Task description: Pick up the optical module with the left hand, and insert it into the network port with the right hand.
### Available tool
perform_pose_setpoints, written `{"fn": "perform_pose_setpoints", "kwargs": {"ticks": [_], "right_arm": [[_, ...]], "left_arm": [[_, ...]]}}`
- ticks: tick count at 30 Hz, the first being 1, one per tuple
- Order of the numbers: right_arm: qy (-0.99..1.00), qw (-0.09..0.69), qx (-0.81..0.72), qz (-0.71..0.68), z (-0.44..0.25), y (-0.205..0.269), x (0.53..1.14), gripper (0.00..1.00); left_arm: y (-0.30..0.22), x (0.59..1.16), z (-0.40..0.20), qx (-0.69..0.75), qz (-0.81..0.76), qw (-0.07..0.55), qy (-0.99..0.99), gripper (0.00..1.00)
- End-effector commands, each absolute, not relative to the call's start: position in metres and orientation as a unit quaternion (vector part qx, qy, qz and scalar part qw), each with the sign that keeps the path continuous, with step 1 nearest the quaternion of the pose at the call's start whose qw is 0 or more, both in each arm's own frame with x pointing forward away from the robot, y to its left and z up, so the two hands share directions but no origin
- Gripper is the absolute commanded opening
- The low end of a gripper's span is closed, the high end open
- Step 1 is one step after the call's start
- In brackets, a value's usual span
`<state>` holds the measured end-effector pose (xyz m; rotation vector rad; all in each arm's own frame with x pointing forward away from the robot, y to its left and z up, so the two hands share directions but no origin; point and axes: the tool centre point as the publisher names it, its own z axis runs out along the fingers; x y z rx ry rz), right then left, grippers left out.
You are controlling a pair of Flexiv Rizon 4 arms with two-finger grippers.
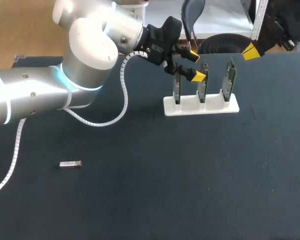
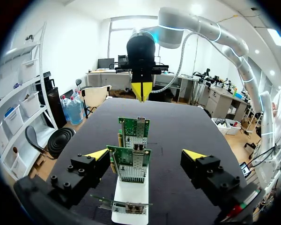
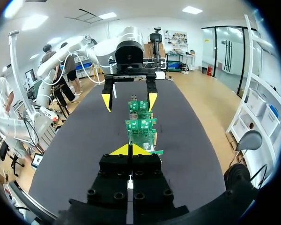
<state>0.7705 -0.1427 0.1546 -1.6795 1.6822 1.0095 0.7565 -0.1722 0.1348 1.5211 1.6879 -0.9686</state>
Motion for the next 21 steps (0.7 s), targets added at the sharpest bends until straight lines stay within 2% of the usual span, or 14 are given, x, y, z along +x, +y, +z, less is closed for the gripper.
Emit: {"fn": "perform_pose_setpoints", "kwargs": {"ticks": [1, 15, 16, 17, 21], "right_arm": [[0.63, 0.28, -0.623, 0.37, 0.1541, -0.1422, 0.7677, 0.0], [0.639, 0.281, -0.615, 0.366, 0.1523, -0.1436, 0.7701, 0.0], [0.638, 0.28, -0.614, 0.371, 0.1524, -0.1431, 0.77, 0.02], [0.641, 0.275, -0.612, 0.373, 0.153, -0.1428, 0.7702, 1.0], [0.641, 0.275, -0.612, 0.373, 0.153, -0.1428, 0.7702, 1.0]], "left_arm": [[-0.1728, 0.758, 0.1355, 0.582, -0.37, 0.327, 0.646, 1.0], [-0.1728, 0.758, 0.1355, 0.582, -0.37, 0.327, 0.646, 1.0], [-0.1728, 0.758, 0.1355, 0.582, -0.37, 0.327, 0.646, 1.0], [-0.1728, 0.758, 0.1355, 0.582, -0.37, 0.327, 0.646, 1.0], [-0.1728, 0.758, 0.1355, 0.582, -0.37, 0.327, 0.646, 1.0]]}}
